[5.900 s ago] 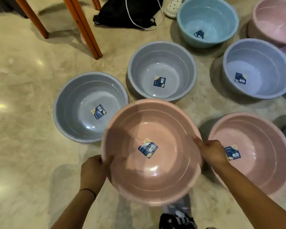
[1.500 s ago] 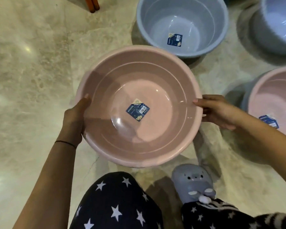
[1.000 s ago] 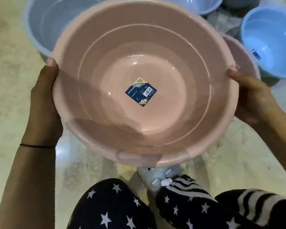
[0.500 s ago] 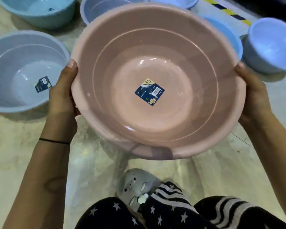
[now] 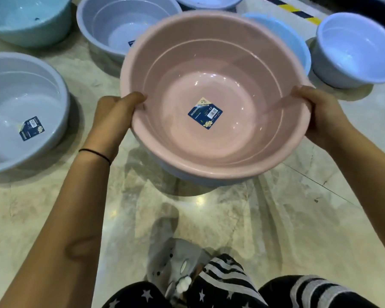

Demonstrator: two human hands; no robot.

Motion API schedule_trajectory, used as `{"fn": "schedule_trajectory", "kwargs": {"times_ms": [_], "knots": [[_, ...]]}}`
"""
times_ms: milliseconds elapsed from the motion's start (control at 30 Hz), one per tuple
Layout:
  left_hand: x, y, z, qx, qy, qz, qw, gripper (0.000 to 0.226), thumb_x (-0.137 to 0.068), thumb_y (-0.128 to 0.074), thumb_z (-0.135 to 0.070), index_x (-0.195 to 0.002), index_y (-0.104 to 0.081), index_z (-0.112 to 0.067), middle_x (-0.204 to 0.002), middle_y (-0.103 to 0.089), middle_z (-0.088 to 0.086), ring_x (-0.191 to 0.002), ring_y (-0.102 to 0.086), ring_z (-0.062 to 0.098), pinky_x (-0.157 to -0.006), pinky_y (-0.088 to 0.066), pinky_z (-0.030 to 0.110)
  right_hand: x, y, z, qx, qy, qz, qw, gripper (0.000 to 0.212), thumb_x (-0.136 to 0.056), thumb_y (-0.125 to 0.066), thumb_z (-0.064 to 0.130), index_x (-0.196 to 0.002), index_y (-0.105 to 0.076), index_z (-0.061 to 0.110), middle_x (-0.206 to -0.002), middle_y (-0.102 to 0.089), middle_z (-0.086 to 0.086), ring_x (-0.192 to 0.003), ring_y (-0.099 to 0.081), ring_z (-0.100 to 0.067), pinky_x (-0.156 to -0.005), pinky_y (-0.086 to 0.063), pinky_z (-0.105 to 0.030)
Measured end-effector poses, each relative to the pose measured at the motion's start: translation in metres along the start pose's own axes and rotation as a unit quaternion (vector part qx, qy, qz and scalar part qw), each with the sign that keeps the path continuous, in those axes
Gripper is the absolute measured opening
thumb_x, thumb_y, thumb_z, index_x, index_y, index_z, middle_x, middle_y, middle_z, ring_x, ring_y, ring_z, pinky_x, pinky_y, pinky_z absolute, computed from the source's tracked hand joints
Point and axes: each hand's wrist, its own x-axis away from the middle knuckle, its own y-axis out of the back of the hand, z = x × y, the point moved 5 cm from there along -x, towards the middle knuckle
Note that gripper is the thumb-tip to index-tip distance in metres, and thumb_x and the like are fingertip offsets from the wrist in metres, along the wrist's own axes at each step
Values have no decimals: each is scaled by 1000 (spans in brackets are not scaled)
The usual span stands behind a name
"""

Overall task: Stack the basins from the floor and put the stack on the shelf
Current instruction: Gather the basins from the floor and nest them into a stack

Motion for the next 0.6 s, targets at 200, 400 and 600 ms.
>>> {"fn": "schedule_trajectory", "kwargs": {"times_ms": [200, 400, 600], "knots": [[-18, -16, 43, -188, 86, 39, 978, 66, -81, -49, -55, -111, -66, 1, -115, -66, 22, -107, -60, 40, -94, -49, 43, -23, -6, -35, 351, -38, -4, 936, 36, -101, -45, 38, -108, -67, 10, -98, -67, -6, -86, -64, -19, -76, -47, -29], [-15, -29, 61, -87, 87, 42, 992, 28, -100, -47, -26, -116, -58, -5, -93, -64, 4, -77, -59, 20, -61, -45, 21, -28, -7, -59, 229, -123, -13, 966, 45, -101, -45, 39, -130, -56, 7, -116, -67, -12, -105, -64, -31, -94, -51, -50], [-12, -33, 64, -18, 92, 22, 995, 39, -99, -45, -23, -135, -47, -8, -113, -59, 10, -85, -59, 24, -69, -48, 35, -25, -11, -77, 102, -163, 7, 981, 41, -100, -42, 48, -121, -58, 17, -102, -70, -7, -91, -68, -25, -72, -55, -41]]}}
